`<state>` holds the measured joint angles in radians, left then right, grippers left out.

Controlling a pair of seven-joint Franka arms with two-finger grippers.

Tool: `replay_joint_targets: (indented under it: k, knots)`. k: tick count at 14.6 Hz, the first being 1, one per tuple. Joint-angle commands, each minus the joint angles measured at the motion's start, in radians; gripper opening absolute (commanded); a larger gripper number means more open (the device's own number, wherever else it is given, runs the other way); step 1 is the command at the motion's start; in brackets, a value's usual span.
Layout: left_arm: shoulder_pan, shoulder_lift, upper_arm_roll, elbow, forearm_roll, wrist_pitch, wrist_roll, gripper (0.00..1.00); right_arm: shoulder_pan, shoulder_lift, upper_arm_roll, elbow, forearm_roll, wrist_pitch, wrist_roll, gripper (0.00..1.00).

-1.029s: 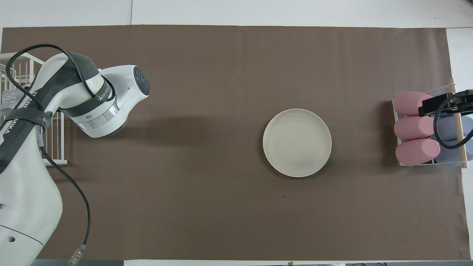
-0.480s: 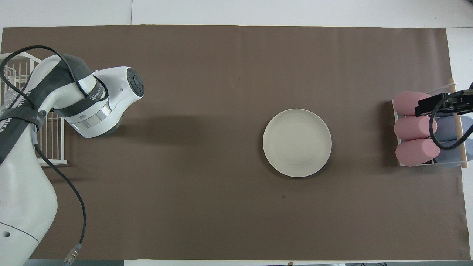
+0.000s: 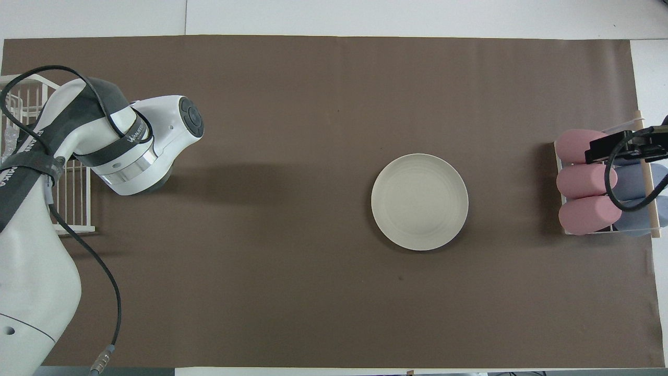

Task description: Wipe plate with sponge

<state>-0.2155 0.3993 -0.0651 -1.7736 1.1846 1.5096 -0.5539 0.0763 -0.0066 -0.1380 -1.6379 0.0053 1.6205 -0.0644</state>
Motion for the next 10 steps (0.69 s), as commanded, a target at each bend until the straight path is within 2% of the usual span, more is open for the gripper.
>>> replay_joint_targets:
  k: [1, 3, 5, 8, 10]
  knots:
    - [0.012, -0.007, -0.009, 0.008, -0.048, 0.02, -0.017, 1.0, 0.005, -0.01, 0.008, 0.0, -0.004, -0.002, 0.032, 1.0]
    - [0.016, -0.022, -0.01, 0.046, -0.126, 0.047, 0.0, 1.0, 0.007, -0.012, 0.008, 0.0, -0.004, -0.002, 0.032, 1.0]
    - [0.045, -0.091, -0.01, 0.078, -0.274, 0.105, 0.05, 1.0, 0.007, -0.012, 0.008, -0.003, -0.004, -0.004, 0.032, 1.0]
    - [0.059, -0.169, -0.004, 0.112, -0.42, 0.11, 0.152, 1.0, 0.005, -0.013, 0.008, -0.006, -0.004, -0.005, 0.032, 1.0]
    - [0.059, -0.189, 0.001, 0.155, -0.541, 0.104, 0.16, 1.0, 0.005, -0.013, 0.008, -0.006, -0.004, -0.004, 0.032, 1.0]
